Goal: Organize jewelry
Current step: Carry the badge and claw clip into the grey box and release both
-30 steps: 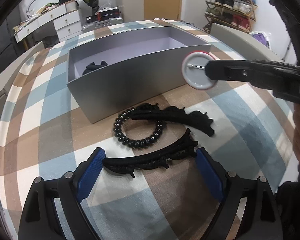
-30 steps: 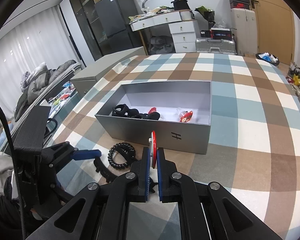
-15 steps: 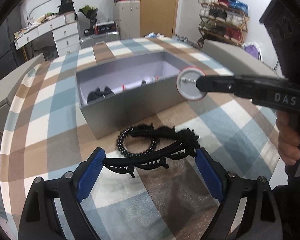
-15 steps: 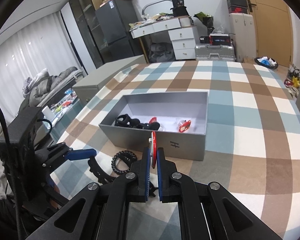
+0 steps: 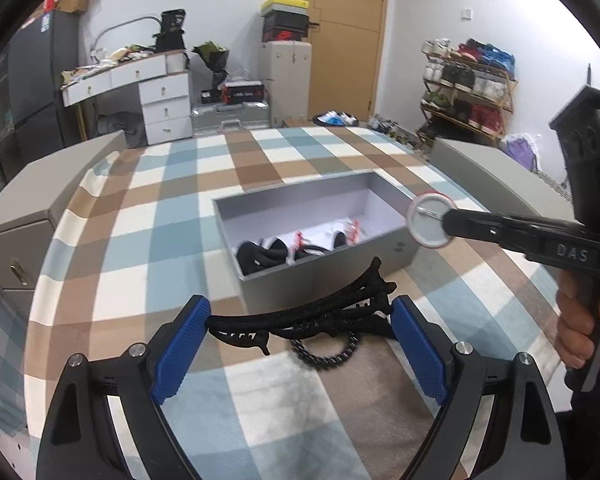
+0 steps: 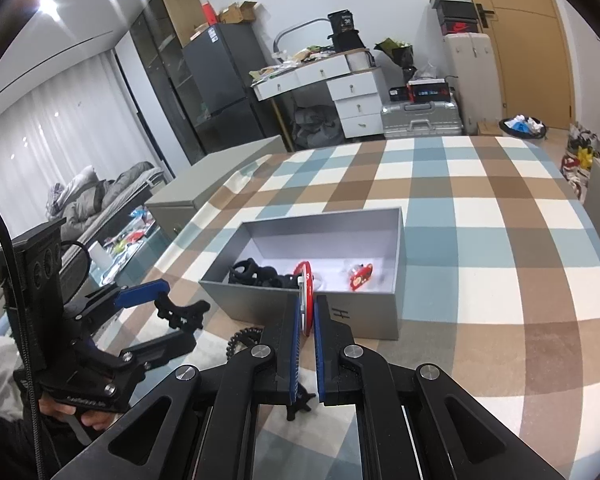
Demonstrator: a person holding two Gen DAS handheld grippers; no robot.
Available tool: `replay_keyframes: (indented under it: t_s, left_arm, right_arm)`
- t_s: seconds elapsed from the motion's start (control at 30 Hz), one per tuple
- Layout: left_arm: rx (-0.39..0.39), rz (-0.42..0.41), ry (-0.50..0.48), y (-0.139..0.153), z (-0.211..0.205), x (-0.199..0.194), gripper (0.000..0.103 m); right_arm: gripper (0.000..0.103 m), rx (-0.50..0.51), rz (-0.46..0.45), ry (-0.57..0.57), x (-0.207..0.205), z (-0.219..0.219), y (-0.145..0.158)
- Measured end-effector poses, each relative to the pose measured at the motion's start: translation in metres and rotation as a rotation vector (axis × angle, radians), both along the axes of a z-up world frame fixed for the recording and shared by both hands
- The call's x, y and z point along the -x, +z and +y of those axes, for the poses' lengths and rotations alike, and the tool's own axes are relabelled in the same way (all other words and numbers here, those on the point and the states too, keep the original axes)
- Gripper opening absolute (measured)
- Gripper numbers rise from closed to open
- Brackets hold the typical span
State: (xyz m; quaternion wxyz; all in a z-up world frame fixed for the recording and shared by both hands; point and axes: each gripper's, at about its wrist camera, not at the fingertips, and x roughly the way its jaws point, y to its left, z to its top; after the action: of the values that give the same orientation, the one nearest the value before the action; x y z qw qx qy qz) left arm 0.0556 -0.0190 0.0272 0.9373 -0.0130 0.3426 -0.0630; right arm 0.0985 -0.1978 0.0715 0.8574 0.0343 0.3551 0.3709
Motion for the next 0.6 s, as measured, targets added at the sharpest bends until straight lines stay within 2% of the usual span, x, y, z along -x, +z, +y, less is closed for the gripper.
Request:
replay_keyframes:
  t_s: [0.37,0.6]
  left_arm:
    - [0.038,-0.058,0.095,0.007,0.026,-0.022,0.088]
    - [0.059,-0.066,0.089,0.007,0.026,-0.033,0.088]
  right_arm:
    - [0.006,-0.068,-0.028,-0.034,-0.007,-0.008,0.012]
    - [0.006,-0.098,-0.008,-0.045,-0.023,-0.009,0.014]
